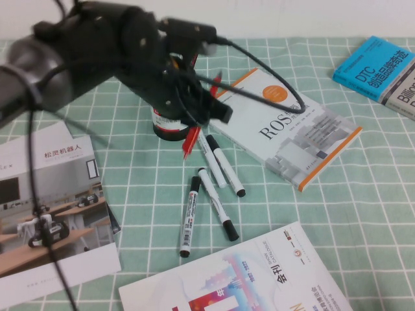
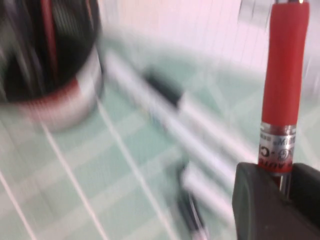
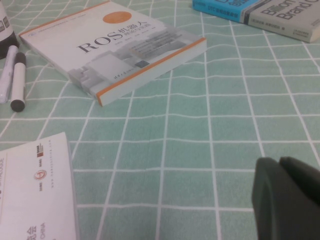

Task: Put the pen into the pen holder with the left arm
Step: Place the pen onto the pen holder

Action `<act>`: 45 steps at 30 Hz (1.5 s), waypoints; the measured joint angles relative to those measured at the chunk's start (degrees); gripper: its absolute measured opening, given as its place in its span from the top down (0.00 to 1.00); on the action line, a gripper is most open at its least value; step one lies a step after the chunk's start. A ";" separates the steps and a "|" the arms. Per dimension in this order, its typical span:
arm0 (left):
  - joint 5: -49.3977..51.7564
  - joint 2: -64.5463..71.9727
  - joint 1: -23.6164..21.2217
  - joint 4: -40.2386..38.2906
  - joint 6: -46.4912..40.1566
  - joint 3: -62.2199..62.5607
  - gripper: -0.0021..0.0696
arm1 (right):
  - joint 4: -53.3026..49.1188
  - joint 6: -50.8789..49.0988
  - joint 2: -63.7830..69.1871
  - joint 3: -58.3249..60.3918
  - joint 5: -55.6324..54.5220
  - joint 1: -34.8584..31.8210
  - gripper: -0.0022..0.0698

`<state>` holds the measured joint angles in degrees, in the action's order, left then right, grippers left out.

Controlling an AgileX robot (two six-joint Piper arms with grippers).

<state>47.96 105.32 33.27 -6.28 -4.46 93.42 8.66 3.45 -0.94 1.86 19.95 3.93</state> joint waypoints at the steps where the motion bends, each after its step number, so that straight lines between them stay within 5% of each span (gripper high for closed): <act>1: -4.74 -1.32 0.00 0.00 -0.60 -1.94 0.86 | 0.00 0.00 0.00 0.00 0.00 0.00 1.00; 10: -62.46 -8.57 -2.02 0.00 -4.58 -26.66 0.86 | 0.00 0.00 0.00 0.00 0.00 0.00 1.00; 13: -71.10 -7.14 -3.38 -0.38 -3.43 -29.53 0.86 | 0.00 0.00 0.00 0.00 0.00 0.00 1.00; 45: -73.13 10.31 -8.36 1.96 3.80 -20.12 0.85 | 0.00 0.00 0.00 0.00 0.00 0.00 1.00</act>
<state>-25.17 115.63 24.91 -4.32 -0.67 73.30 8.66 3.45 -0.94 1.86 19.95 3.93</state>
